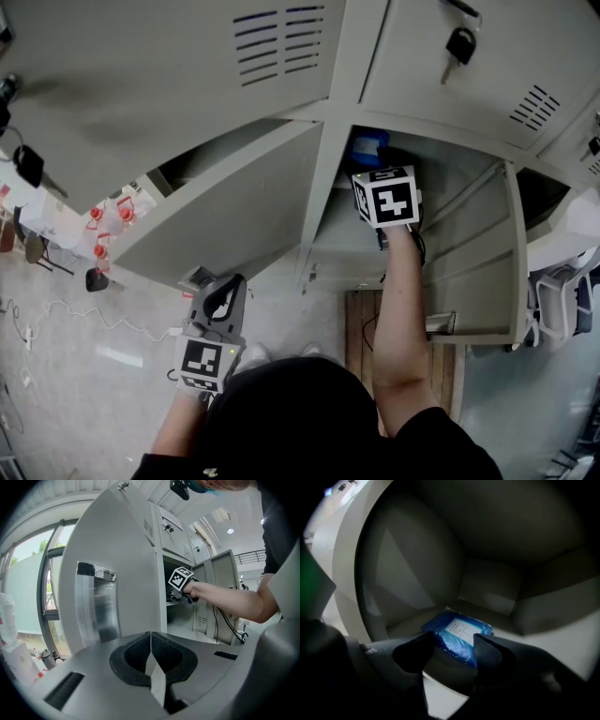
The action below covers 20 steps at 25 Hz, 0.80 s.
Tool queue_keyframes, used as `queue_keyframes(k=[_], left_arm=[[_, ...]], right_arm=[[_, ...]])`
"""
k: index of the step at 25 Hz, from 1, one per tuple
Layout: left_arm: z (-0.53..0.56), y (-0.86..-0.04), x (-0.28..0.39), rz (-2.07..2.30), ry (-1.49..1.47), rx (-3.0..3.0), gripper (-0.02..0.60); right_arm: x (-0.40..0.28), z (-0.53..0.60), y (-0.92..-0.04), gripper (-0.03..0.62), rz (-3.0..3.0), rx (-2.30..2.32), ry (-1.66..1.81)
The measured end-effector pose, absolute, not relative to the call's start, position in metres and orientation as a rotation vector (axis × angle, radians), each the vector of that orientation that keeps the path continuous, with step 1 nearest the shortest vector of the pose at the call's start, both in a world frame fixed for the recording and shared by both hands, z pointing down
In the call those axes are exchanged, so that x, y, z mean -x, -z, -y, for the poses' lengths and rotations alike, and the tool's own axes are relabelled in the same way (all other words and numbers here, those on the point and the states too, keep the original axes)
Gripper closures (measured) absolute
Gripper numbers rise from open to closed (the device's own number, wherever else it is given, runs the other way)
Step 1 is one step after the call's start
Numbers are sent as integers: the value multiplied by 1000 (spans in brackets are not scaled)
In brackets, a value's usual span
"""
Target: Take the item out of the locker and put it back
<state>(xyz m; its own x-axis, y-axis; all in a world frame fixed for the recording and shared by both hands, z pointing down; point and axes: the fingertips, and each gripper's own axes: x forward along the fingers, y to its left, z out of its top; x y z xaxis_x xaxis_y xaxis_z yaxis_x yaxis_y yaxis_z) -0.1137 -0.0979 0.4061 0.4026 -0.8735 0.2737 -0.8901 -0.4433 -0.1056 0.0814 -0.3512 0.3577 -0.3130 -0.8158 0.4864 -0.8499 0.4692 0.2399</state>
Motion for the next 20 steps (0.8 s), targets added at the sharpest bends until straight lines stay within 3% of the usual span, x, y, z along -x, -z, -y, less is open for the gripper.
queue_keyframes(k=[4, 6, 12, 20], left_arm=[[97, -407, 114, 1621, -447, -2585, 568], [96, -407, 114, 1620, -445, -2587, 568], [95, -407, 114, 1604, -438, -2598, 569], [94, -406, 113, 1571, -434, -2624, 569]], right_arm=[[-85, 350, -359, 449, 2125, -1362, -37], [-85, 348, -360, 479, 2111, -1354, -26], [-83, 336, -359, 534, 2075, -1348, 1], [-88, 318, -360, 560, 2081, -1370, -34]])
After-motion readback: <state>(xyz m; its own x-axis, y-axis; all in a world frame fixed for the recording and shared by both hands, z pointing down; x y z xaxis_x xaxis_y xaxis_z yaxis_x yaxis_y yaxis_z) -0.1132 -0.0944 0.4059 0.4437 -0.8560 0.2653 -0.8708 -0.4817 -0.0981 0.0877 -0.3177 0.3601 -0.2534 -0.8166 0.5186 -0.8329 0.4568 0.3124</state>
